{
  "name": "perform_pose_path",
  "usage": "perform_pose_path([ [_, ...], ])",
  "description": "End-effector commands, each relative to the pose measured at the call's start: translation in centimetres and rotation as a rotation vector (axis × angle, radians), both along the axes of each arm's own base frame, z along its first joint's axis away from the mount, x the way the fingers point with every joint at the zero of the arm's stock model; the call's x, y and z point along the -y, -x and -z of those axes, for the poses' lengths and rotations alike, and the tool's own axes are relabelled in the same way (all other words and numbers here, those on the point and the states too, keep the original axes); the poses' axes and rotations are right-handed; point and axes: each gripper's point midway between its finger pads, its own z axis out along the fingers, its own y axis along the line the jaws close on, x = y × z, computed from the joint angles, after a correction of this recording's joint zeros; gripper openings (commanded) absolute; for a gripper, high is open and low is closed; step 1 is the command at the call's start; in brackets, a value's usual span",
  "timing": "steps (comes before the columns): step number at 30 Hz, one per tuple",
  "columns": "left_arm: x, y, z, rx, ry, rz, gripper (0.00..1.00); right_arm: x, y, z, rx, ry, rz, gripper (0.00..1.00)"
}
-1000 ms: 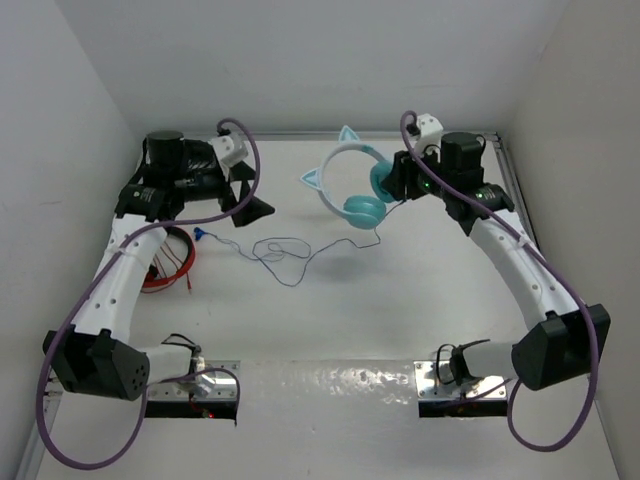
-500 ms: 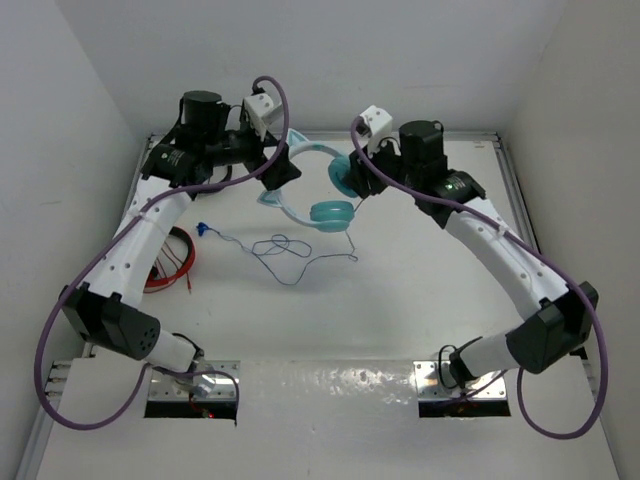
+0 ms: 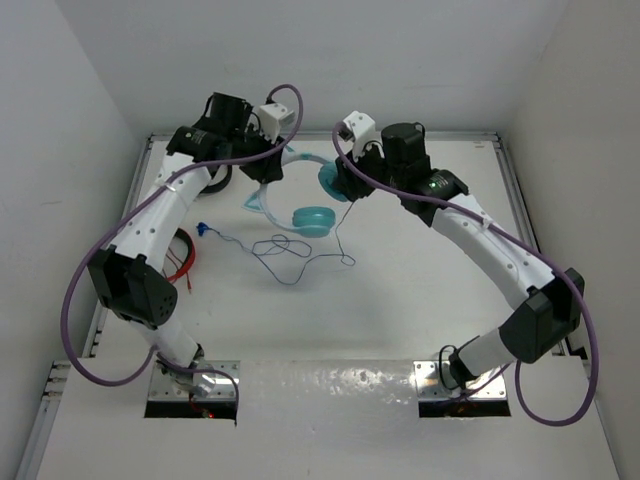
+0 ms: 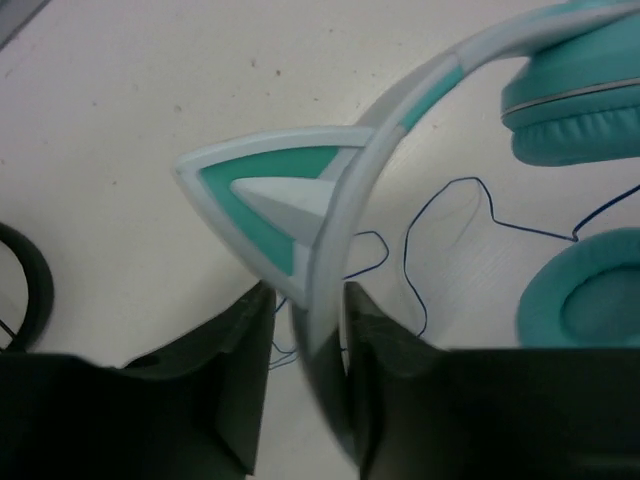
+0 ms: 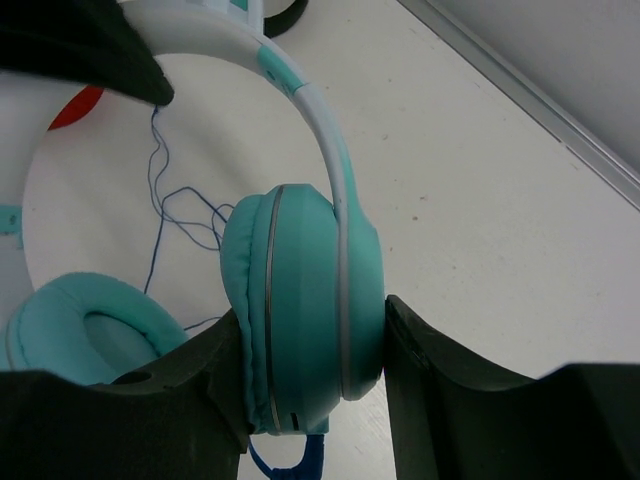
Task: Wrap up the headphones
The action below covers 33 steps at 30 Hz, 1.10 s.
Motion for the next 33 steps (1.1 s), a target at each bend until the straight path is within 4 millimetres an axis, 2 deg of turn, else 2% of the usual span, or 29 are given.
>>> perform_pose_path([
  [1, -0.6, -0.4, -1.5, 0.053, -0.019, -0.033, 0.24, -2.0, 0.6, -7.2, 0.161, -0.148, -0.092, 0.0],
  [2, -0.6, -0.4, -1.6, 0.051, -0.017, -0.042, 0.11, -2.0, 0.5, -7.2, 0.159, -0.151, -0.089, 0.0],
  [3, -0.8, -0.4, -1.5, 0.049, -0.017, -0.051, 0.02, -2.0, 0.6, -7.2, 0.135, -0.172, -0.077, 0.0],
  [4, -1.1, -0.6, -1.5, 0.051, -0.025, -0.076, 0.0, -1.9, 0.3, -8.1, 0.142, -0.185, -0.064, 0.26],
  [5, -1.4, -0.8, -1.3, 0.032, -0.012, -0.111, 0.0, -1.8, -0.3, -8.1, 0.133, -0.181, -0.052, 0.53],
  [6, -1.7, -1.1, -1.3, 0.025, 0.003, -0.139, 0.0, -1.4, -0.5, -8.3, 0.113, -0.171, -0.042, 0.75],
  [7, -1.9, -1.4, -1.5, 0.011, 0.04, -0.16, 0.0, -0.2, -1.4, -11.8, 0.165, -0.199, -0.012, 0.99],
  [8, -3.8, -2.6, -1.3, -0.032, 0.096, -0.254, 0.0, 0.7, -2.1, -13.0, 0.171, -0.208, 0.013, 0.99],
  [9, -6.0, -4.1, -2.3, -0.036, 0.166, -0.309, 0.0, 3.1, -2.9, -16.3, 0.204, -0.259, 0.053, 0.99],
  [10, -6.9, -4.5, -3.8, -0.026, 0.217, -0.34, 0.0, 4.5, -3.2, -17.6, 0.213, -0.29, 0.072, 0.99],
  [11, -7.7, -5.4, -4.3, -0.05, 0.27, -0.389, 0.0, 5.5, -2.6, -18.8, 0.224, -0.316, 0.068, 0.99],
  [12, -8.4, -5.9, -5.7, -0.028, 0.296, -0.406, 0.0, 6.4, -2.3, -19.0, 0.222, -0.317, 0.061, 0.99],
  [13, -9.1, -6.5, -8.7, 0.051, 0.311, -0.412, 0.0, 7.0, -2.4, -16.5, 0.185, -0.279, 0.074, 0.99],
  [14, -9.1, -6.6, -10.3, 0.081, 0.343, -0.431, 0.0, 7.3, -2.3, -14.6, 0.172, -0.235, 0.068, 0.95],
  [15, -9.1, -6.7, -11.8, 0.123, 0.356, -0.433, 0.0, 6.9, -1.9, -13.1, 0.156, -0.235, 0.038, 0.84],
  [16, -9.1, -6.1, -13.3, 0.162, 0.377, -0.428, 0.0, 5.9, -1.6, -7.0, 0.041, -0.209, 0.008, 0.68],
  [17, -9.0, -6.3, -14.6, 0.204, 0.408, -0.428, 0.0, 5.0, -2.0, -4.9, 0.036, -0.205, -0.021, 0.41],
  [18, -9.0, -6.2, -15.1, 0.22, 0.421, -0.43, 0.0, 3.4, -1.6, -2.4, 0.01, -0.179, -0.052, 0.33],
  [19, -9.0, -6.2, -15.6, 0.225, 0.44, -0.445, 0.0, 2.7, -1.5, 0.7, -0.02, -0.146, -0.057, 0.33],
  [20, -9.0, -6.2, -15.8, 0.223, 0.442, -0.452, 0.0, 2.1, -1.8, 1.8, 0.011, -0.112, -0.078, 0.75],
  [21, -9.1, -6.6, -15.3, 0.208, 0.439, -0.463, 0.0, 0.3, -2.2, 3.0, 0.036, -0.099, -0.104, 0.84],
  [22, -9.0, -6.7, -15.3, 0.204, 0.44, -0.463, 0.0, -0.7, -2.3, 3.4, 0.047, -0.104, -0.127, 0.87],
  [23, -9.1, -6.7, -15.5, 0.204, 0.444, -0.462, 0.0, -1.5, -3.0, 2.8, 0.078, -0.141, -0.136, 0.92],
  [24, -8.9, -6.8, -15.4, 0.201, 0.451, -0.459, 0.0, -2.2, -3.8, 4.4, 0.043, -0.155, -0.134, 0.96],
  [25, -8.8, -6.8, -15.5, 0.195, 0.465, -0.458, 0.0, -2.8, -4.2, 4.7, 0.006, -0.198, -0.119, 0.99],
  [28, -8.2, -6.8, -16.0, 0.193, 0.494, -0.436, 0.0, -4.1, -5.5, 6.9, -0.06, -0.24, -0.111, 0.99],
  [30, -7.7, -6.7, -16.1, 0.19, 0.501, -0.418, 0.0, -4.8, -6.7, 6.4, -0.033, -0.295, -0.102, 0.99],
  [31, -7.5, -6.6, -15.9, 0.181, 0.5, -0.414, 0.0, -5.3, -7.1, 7.3, -0.069, -0.334, -0.083, 0.99],
  [33, -7.1, -6.5, -15.6, 0.163, 0.507, -0.403, 0.0, -6.5, -8.1, 5.6, -0.026, -0.41, -0.108, 0.99],
])
